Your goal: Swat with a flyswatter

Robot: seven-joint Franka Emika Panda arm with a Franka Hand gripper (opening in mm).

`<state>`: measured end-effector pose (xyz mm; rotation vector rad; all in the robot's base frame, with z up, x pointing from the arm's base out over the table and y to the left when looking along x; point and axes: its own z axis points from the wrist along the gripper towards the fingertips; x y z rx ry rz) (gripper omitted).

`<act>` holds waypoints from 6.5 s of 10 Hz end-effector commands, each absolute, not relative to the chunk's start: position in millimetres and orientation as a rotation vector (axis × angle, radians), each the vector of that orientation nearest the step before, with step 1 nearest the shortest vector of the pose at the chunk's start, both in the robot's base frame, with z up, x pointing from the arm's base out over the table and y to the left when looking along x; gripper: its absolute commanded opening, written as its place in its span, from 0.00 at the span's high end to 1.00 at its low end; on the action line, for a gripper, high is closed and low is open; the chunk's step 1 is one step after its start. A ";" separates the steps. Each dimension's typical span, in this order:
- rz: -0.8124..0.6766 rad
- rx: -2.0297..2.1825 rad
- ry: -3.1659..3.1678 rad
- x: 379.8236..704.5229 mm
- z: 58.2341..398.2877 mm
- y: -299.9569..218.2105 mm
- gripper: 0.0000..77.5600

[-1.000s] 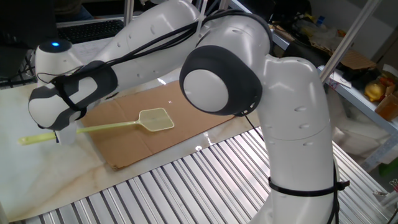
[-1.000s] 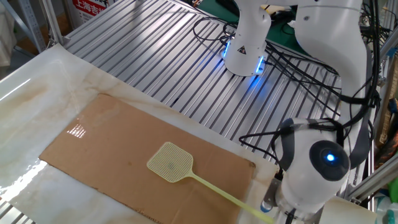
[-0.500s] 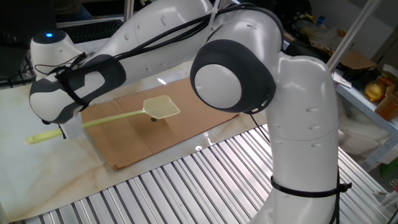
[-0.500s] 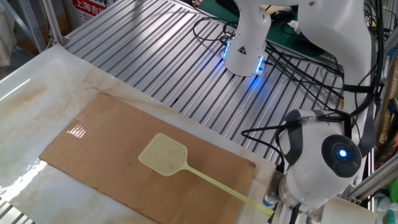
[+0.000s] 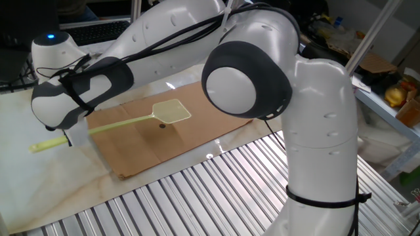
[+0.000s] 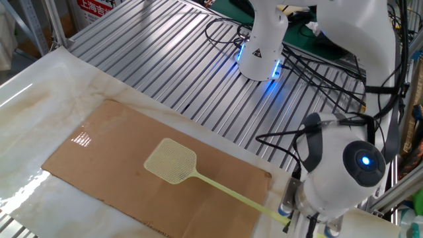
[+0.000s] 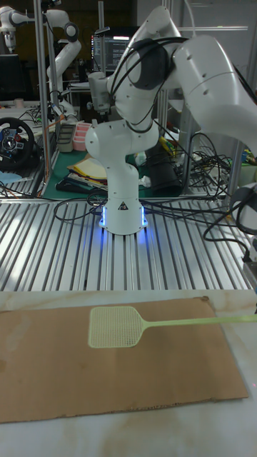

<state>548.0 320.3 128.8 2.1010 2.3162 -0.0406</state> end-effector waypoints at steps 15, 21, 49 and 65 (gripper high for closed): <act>-0.063 1.950 2.446 559.0 130.2 260.8 0.99; -0.079 1.688 2.639 558.1 130.9 239.7 0.99; -0.062 0.577 3.102 541.8 137.9 187.6 0.99; -0.052 0.453 3.120 551.8 137.1 175.6 0.99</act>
